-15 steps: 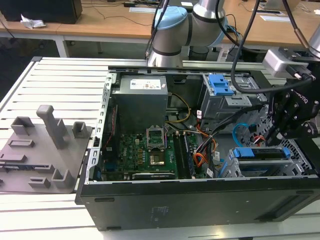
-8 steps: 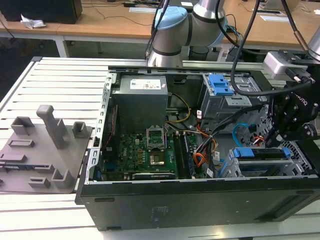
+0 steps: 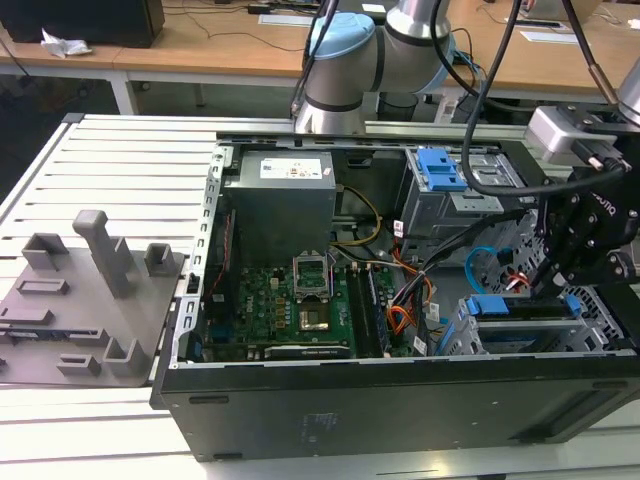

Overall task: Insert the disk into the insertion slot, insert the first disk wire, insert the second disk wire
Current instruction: 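Insert the first disk wire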

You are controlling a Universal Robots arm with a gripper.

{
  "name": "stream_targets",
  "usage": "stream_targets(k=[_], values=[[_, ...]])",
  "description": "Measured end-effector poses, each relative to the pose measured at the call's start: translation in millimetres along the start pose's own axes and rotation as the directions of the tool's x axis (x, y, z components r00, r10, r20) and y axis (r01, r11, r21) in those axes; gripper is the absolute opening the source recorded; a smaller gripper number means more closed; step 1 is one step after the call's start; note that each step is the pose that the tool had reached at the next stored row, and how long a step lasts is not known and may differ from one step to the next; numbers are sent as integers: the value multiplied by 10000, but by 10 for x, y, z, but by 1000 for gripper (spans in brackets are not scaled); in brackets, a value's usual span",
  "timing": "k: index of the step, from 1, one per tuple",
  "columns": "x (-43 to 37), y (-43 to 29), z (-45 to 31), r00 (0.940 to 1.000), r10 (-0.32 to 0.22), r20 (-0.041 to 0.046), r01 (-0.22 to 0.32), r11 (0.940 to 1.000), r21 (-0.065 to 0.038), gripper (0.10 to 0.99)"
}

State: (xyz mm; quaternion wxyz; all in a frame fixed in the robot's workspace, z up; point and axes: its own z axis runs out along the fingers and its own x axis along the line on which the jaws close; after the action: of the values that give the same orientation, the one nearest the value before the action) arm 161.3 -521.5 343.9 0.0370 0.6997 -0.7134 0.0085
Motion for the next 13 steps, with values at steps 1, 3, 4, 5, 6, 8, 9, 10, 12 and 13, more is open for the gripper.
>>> stream_targets(k=[1, 3, 4, 5, 6, 8, 9, 10, 12, 13], values=[[15, 0, 1, 10000, -2, 2, 2, 10000, 2, 169], [42, 0, 3, 10000, -1, 2, 1, 10000, 2, 169], [52, 0, 3, 10000, -1, 0, 1, 10000, 1, 169], [58, -1, 4, 10000, -1, 2, 1, 10000, 2, 169], [60, 0, 5, 10000, -1, 9, 1, 10000, 1, 169], [60, 0, 12, 10000, -1, 32, 1, 10000, 0, 169], [60, -1, 15, 10000, -1, 38, 1, 10000, 0, 169], [60, -4, 21, 10000, -1, 49, 1, 10000, -2, 169], [59, -15, 26, 10000, -2, 57, 2, 10000, -5, 169], [58, -19, 29, 10000, -2, 59, 3, 10000, -6, 169]])
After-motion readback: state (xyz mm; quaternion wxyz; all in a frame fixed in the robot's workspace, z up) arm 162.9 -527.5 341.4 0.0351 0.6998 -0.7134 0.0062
